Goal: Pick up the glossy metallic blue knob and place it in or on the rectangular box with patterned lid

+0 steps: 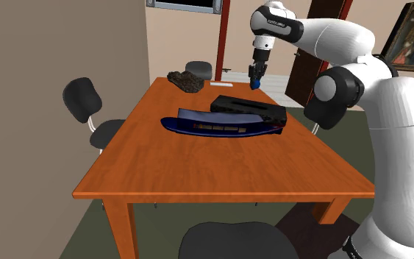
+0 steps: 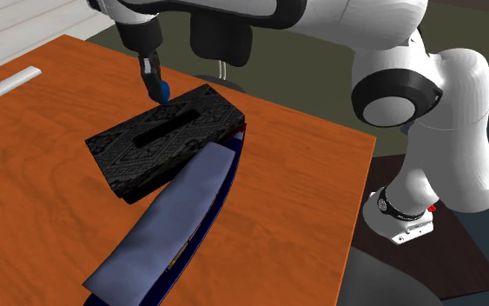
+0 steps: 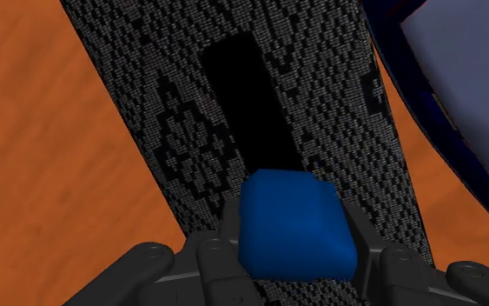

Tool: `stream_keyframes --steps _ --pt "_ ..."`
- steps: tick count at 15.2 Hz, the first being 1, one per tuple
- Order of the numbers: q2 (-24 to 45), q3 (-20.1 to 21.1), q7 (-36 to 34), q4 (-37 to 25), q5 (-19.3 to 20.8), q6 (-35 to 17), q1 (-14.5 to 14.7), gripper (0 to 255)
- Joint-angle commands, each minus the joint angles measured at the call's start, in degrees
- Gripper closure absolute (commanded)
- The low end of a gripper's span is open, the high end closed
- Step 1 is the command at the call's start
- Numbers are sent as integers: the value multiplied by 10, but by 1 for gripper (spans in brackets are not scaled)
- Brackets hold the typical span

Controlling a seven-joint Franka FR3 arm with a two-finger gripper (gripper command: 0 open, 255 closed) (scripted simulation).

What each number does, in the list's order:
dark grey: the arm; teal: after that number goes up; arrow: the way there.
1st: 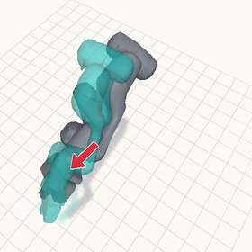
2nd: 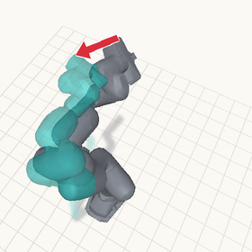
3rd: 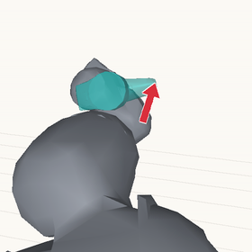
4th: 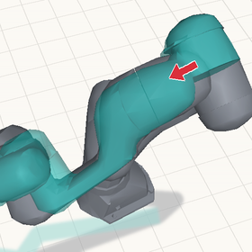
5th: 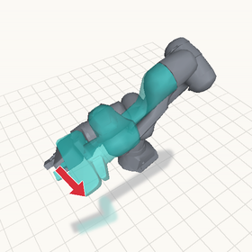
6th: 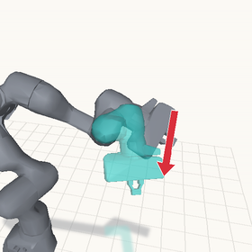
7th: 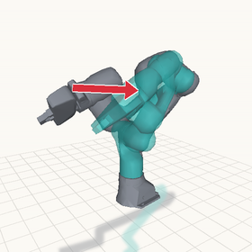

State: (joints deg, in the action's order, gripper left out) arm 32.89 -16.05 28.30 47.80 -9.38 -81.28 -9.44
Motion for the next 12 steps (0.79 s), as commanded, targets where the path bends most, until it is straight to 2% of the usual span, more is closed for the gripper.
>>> stream_keyframes --steps 1,6,12 --pt "24 2 3 -23 -5 0 -7 255" --pt "-12 -1 6 78 3 -64 10 255" --pt "-34 -2 8 161 8 -125 21 255"
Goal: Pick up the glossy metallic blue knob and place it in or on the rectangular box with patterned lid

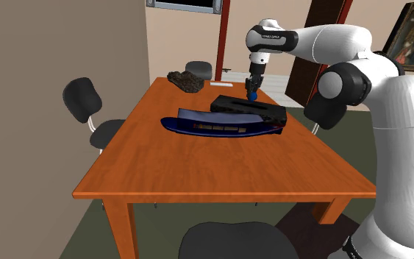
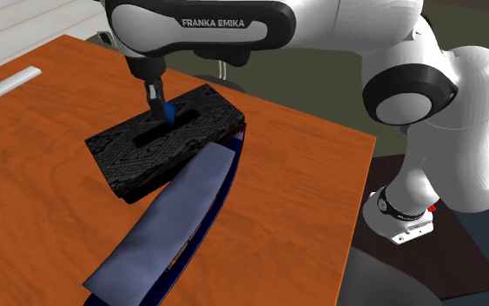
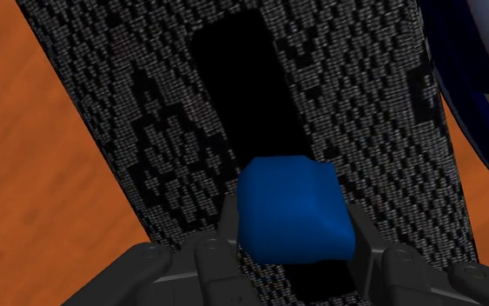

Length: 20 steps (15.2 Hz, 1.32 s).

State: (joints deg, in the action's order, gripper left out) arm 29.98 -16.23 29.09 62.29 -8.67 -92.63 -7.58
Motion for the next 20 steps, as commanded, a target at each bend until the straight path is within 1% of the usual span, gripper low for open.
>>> stream_keyframes --steps 1,2,10,11,16,20 --pt "-7 0 1 27 1 -21 3 255" --pt "-9 0 1 40 2 -31 5 255" --pt "-9 0 1 40 2 -31 5 255" --pt "-9 0 1 40 2 -31 5 0" --pt "-9 0 1 40 2 -31 5 0" --pt "19 1 -2 -81 -5 61 -11 0"
